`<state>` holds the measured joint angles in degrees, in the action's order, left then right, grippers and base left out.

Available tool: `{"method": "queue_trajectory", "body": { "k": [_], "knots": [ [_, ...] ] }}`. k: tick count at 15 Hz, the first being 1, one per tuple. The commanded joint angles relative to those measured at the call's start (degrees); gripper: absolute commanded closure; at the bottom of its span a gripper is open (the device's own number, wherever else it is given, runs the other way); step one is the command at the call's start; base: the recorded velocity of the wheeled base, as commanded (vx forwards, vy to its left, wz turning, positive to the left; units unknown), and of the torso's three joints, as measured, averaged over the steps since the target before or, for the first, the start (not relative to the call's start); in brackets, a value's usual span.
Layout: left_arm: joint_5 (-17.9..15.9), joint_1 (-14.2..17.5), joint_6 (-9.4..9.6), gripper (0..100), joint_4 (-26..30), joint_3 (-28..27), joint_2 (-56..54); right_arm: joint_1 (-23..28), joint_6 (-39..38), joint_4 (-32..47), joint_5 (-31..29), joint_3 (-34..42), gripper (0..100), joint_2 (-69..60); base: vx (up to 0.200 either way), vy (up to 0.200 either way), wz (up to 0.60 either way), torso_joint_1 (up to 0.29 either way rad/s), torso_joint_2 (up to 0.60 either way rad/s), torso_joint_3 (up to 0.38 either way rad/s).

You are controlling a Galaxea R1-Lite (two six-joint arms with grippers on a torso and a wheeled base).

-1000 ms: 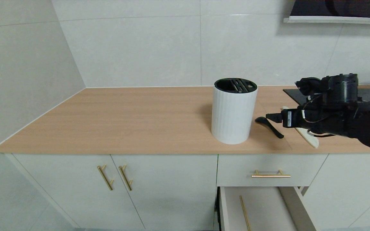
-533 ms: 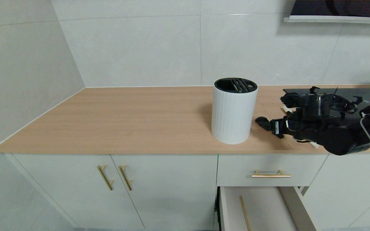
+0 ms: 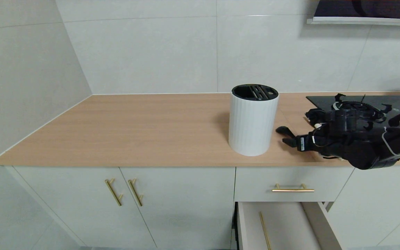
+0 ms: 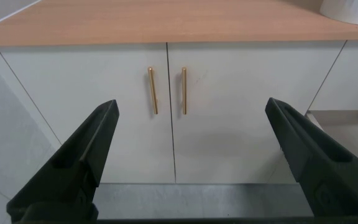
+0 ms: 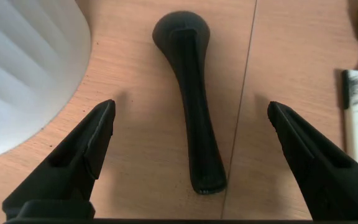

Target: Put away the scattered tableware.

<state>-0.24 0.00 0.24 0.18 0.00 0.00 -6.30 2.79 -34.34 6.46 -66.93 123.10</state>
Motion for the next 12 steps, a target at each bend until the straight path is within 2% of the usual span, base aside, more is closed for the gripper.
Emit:
{"method": "queue_trajectory", "body": {
  "k": [1, 12],
  "knots": [
    [-0.02, 0.0, 0.02, 0, -0.01, 0.0, 0.09, 0.06, 0.11, 0.06, -0.04, -0.13, 0, 0.65, 0.0, 0.0, 0.0, 0.0, 0.0, 0.0],
    [-0.02, 0.0, 0.02, 0, -0.01, 0.0, 0.09, 0.15, 1.78, -0.02, -0.75, -0.49, 0, 2.23, 0.0, 0.0, 0.0, 0.0, 0.0, 0.0]
  ]
}}
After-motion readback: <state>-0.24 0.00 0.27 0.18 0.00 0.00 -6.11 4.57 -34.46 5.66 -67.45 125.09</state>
